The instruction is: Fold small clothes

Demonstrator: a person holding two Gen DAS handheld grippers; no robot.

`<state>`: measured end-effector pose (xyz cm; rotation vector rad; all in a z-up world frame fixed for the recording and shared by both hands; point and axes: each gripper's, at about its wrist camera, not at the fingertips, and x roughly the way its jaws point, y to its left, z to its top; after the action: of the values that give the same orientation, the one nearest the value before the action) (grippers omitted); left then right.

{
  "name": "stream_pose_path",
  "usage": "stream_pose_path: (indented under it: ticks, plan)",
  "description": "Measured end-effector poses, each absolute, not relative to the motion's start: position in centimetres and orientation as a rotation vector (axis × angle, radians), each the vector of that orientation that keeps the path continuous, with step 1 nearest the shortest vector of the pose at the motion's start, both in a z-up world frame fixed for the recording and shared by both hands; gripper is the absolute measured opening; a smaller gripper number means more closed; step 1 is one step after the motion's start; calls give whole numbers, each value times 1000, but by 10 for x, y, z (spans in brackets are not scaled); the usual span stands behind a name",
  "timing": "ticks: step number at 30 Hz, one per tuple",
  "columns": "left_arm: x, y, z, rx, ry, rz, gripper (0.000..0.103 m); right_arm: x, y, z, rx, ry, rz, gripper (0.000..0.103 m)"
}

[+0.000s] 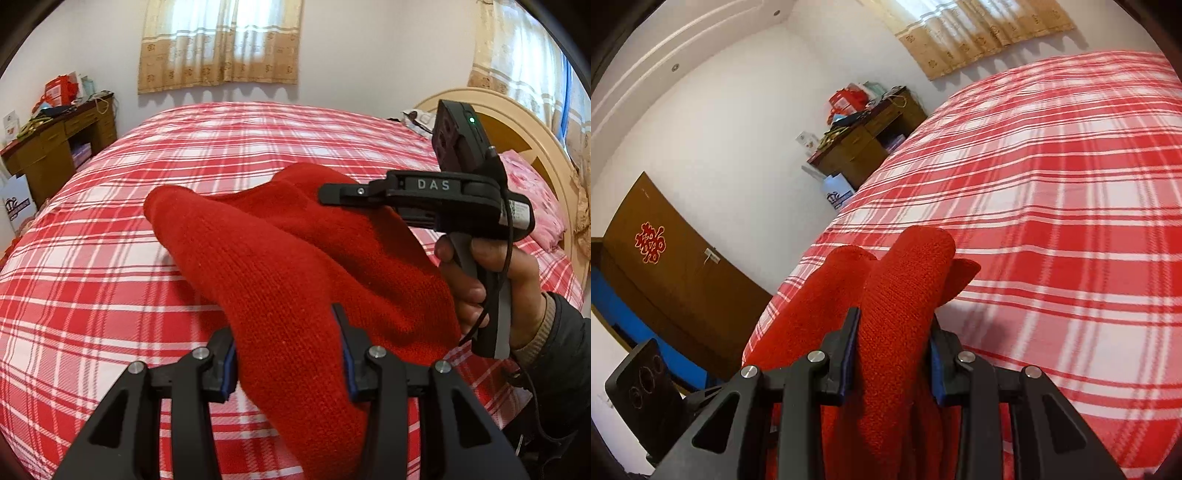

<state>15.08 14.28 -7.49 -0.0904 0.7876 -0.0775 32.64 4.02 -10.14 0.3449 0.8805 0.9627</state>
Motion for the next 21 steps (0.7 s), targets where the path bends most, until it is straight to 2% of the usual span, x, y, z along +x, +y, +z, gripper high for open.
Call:
stream_pose_path:
  ticks: [21]
  plan:
    - [134,189,-86,-159,791,4,44,338,103,-123,286,977,1034,31]
